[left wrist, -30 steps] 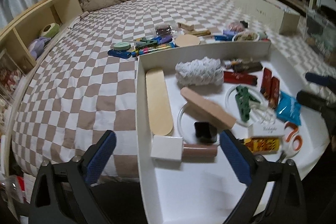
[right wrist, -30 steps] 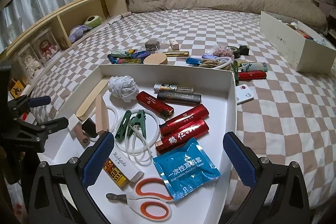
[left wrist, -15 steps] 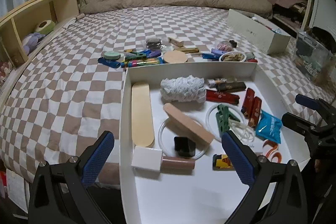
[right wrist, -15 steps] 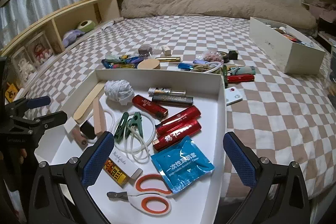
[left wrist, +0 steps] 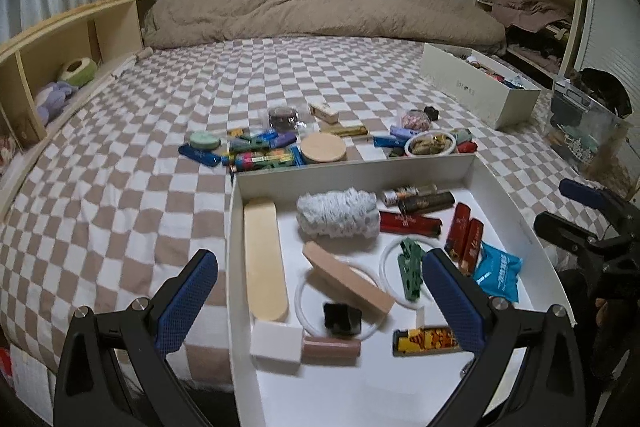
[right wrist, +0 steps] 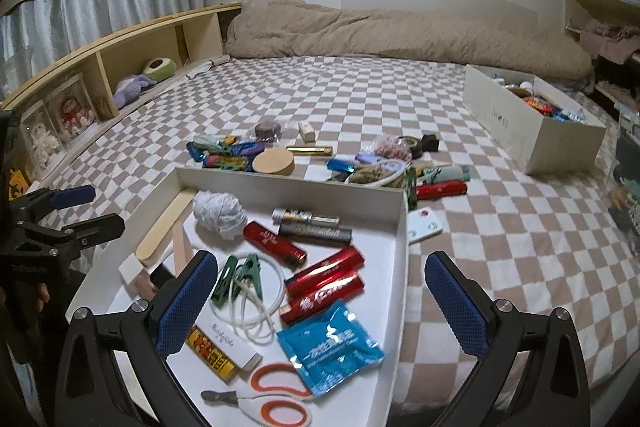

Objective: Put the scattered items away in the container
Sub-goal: 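Raise both tools away from the tray, then move both tools over the scattered pile beside the tray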

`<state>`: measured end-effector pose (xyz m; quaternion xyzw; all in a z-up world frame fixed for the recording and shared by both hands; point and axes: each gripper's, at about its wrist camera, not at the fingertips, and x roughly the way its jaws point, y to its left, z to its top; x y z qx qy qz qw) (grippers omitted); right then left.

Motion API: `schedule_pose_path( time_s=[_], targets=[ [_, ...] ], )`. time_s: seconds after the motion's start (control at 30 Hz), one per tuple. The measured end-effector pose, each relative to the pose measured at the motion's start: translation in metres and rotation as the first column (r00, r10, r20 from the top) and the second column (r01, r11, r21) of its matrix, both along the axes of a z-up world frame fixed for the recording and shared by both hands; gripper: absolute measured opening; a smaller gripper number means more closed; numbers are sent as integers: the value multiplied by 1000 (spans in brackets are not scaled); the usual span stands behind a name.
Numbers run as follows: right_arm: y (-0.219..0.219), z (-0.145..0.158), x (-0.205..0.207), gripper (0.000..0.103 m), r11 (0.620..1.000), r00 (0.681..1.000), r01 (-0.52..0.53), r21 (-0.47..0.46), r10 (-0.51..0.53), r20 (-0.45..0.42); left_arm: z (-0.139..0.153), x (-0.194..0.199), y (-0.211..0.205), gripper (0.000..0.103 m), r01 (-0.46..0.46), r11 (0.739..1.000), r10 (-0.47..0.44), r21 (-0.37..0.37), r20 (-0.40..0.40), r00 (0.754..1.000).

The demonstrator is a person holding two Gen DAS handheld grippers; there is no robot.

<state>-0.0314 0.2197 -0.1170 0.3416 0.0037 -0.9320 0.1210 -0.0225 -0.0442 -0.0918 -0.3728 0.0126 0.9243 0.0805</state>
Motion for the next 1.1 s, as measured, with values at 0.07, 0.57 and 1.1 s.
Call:
schedule_pose_path(
  time_s=[0.07, 0.57, 1.1],
  targets=[
    [2, 4, -4, 103, 1000, 1000, 9, 6, -9, -12, 4, -4, -2, 103, 2, 1000, -2, 5, -12, 1000],
    [25, 13, -48, 103, 999, 999, 34, -13, -34, -39, 11, -45, -25, 103, -42, 999, 42, 0, -53, 998],
    [77, -11, -107, 103, 989, 989, 147, 14, -147, -26, -8, -100, -73, 103, -146, 989, 146, 18, -33, 989]
  ],
)
